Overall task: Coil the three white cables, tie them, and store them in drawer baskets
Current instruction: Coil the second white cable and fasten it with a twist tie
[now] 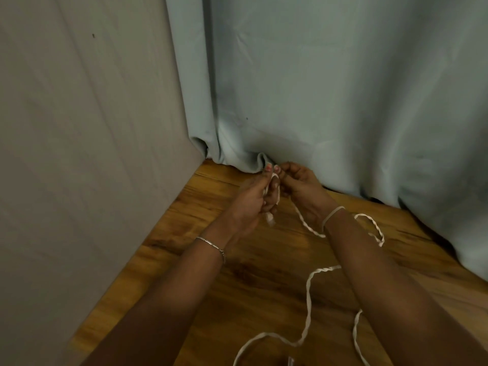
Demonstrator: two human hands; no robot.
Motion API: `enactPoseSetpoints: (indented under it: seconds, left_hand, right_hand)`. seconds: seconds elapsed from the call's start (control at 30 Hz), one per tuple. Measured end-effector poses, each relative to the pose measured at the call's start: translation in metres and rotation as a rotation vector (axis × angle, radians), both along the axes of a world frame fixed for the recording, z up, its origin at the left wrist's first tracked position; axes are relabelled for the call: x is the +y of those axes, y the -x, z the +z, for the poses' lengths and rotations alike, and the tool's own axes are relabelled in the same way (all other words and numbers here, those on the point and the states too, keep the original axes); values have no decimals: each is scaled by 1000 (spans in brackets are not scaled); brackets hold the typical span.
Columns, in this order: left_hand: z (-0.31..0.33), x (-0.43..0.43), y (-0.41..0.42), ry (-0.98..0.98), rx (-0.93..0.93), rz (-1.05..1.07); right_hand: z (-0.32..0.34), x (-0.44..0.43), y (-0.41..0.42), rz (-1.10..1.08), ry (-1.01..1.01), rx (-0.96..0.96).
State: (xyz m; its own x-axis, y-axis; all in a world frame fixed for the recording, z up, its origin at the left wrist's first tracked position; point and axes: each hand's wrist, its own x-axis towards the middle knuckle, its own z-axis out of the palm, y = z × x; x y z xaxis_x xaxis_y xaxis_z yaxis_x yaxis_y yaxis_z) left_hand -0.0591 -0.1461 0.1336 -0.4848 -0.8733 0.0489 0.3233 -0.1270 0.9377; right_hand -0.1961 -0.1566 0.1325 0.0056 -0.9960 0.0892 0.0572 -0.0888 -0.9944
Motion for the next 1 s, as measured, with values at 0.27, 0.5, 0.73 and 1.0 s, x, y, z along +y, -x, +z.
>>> enactPoseSetpoints:
  seconds: [0.27,0.5,0.73,1.0]
  left_hand:
    - [-6,-17,2,-227,317,144]
    - [-16,-33,-7,-182,101,268]
    - [-39,-44,-18,-28,-135,304]
    - [-35,-20,-18,24,-449,138]
  right_hand:
    - [-36,18,-5,102,-170,228]
    - [-25,31,-10,368,-205,676]
    - [7,26,-11,488,6,1000]
    - [25,-7,11,158,209,952]
